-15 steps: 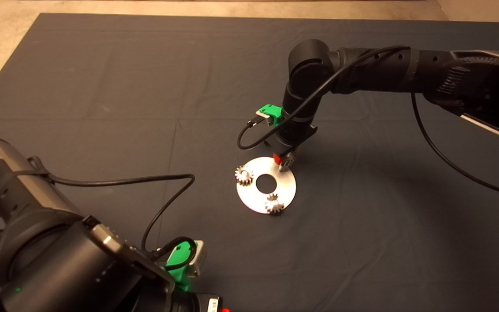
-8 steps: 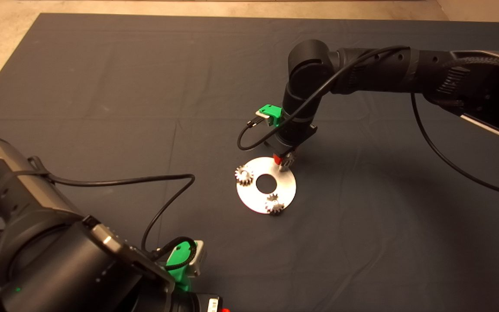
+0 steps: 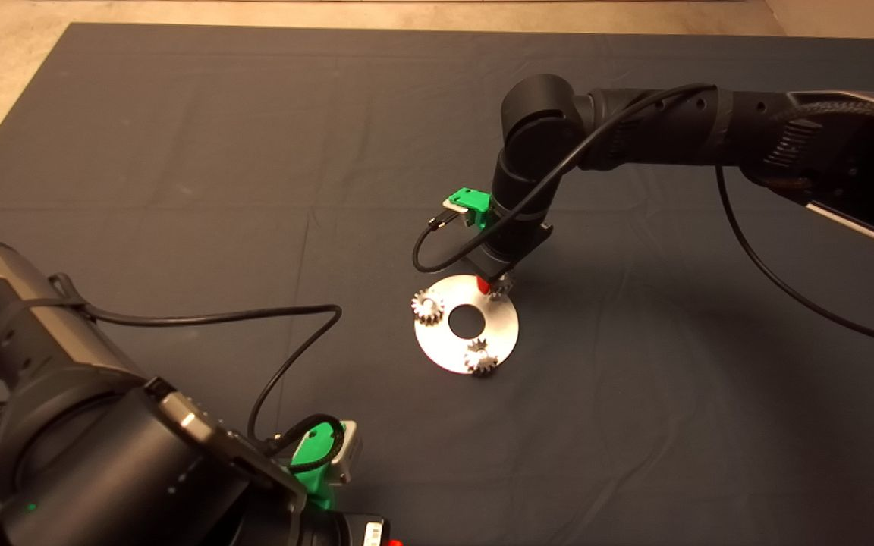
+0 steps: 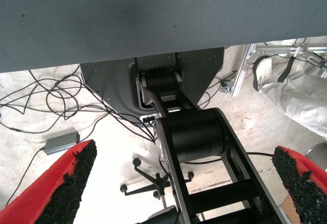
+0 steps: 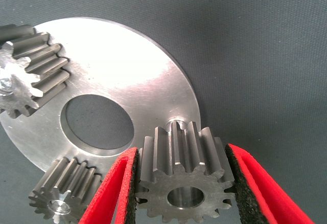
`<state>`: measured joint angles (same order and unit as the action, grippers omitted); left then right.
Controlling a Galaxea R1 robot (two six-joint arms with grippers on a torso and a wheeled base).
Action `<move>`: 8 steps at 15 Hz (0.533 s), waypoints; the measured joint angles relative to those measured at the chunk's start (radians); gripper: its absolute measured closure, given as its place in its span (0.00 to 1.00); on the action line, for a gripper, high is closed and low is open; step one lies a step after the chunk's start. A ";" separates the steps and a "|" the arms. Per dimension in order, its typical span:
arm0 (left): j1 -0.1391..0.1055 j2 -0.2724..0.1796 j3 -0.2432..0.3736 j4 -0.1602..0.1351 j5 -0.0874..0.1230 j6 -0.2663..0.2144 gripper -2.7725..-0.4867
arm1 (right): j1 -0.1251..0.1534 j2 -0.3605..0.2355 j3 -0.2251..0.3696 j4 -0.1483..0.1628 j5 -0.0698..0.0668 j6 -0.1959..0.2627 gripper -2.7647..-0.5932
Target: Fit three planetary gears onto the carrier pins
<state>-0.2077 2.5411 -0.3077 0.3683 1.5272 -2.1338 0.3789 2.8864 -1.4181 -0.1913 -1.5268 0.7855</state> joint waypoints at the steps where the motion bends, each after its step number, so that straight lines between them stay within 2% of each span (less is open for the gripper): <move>1: 0.000 0.000 0.000 0.000 0.000 0.000 0.13 | 0.000 0.000 0.001 0.000 0.000 0.000 0.78; 8: 0.000 0.000 0.000 0.000 0.000 0.000 0.13 | 0.000 0.000 0.001 0.000 0.000 0.000 0.78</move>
<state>-0.2077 2.5411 -0.3077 0.3683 1.5272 -2.1340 0.3789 2.8860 -1.4166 -0.1913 -1.5271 0.7851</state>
